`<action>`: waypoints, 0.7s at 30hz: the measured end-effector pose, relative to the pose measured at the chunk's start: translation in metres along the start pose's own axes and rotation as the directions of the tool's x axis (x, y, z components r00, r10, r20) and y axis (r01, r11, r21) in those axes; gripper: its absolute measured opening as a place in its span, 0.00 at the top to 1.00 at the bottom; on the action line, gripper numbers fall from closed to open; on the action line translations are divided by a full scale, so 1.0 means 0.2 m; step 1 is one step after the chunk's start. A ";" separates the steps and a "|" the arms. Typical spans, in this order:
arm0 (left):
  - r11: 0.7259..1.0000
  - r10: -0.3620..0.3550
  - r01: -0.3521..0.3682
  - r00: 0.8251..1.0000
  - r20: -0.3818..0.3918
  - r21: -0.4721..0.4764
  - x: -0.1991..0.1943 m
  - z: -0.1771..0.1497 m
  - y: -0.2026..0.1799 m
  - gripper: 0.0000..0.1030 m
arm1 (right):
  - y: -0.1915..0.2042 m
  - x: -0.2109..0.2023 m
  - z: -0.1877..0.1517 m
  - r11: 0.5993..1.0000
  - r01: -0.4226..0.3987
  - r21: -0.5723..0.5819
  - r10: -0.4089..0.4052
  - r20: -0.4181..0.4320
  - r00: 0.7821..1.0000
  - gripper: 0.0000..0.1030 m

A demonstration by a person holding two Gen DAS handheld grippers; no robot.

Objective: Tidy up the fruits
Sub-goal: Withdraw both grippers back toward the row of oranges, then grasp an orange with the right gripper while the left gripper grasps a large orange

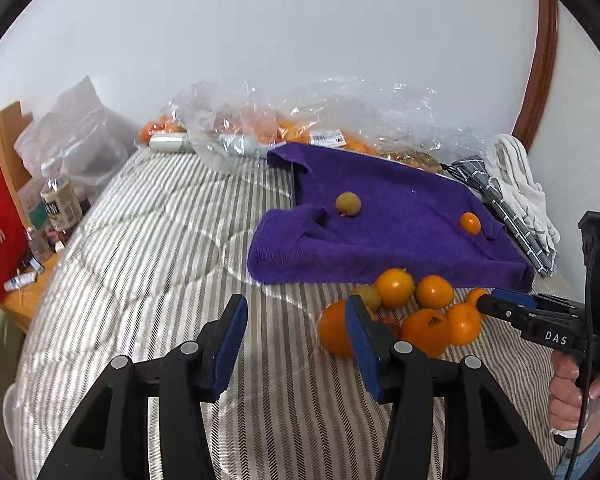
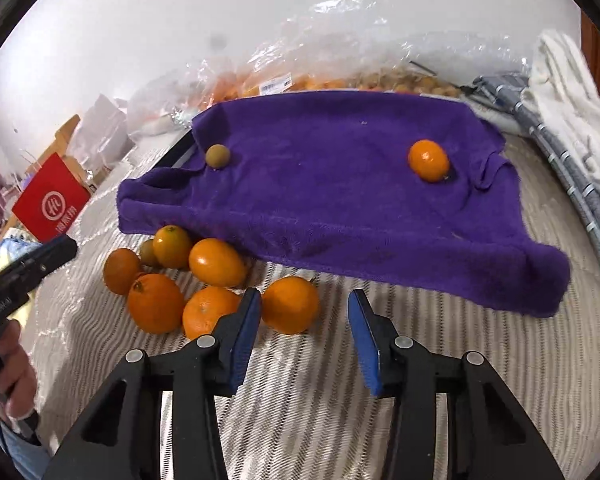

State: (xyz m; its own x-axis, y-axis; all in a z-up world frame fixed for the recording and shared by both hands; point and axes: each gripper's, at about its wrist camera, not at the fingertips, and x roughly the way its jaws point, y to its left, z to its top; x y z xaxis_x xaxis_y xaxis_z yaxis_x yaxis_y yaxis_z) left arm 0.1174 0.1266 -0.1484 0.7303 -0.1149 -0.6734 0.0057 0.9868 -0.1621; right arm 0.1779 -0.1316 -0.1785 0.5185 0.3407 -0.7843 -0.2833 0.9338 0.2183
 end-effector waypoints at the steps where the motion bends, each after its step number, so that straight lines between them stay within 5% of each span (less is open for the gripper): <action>1: 1.000 -0.007 0.007 1.000 -0.006 -0.009 0.01 -0.01 0.01 0.53 | 0.00 0.01 0.00 1.000 -0.010 0.005 0.010 -0.005 1.000 0.57; 7: 0.998 -0.044 0.041 0.998 -0.055 -0.045 0.08 -0.03 0.04 0.53 | 0.02 0.06 0.01 1.000 -0.029 -0.003 0.029 -0.024 0.999 0.57; 10: 0.997 -0.070 0.067 0.995 -0.068 -0.040 0.08 -0.03 0.03 0.53 | 0.01 0.09 0.01 0.999 -0.050 -0.001 0.050 -0.041 0.998 0.69; 14: 0.993 -0.115 0.114 0.990 -0.086 -0.016 0.08 -0.04 -0.02 0.53 | 0.02 0.10 0.01 0.999 -0.034 -0.020 0.034 -0.024 0.999 0.70; 21: 0.993 -0.122 0.121 0.980 -0.161 -0.013 0.20 -0.04 -0.11 0.53 | -0.09 -0.01 -0.05 0.989 0.135 -0.057 -0.133 0.029 0.991 0.70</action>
State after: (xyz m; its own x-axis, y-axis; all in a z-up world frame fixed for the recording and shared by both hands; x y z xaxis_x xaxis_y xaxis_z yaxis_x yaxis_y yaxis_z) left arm 0.1412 0.0999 -0.1784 0.6049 -0.2509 -0.7558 0.0854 0.9641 -0.2516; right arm 0.1746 -0.1495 -0.1867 0.5749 0.2163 -0.7891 -0.2566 0.9634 0.0771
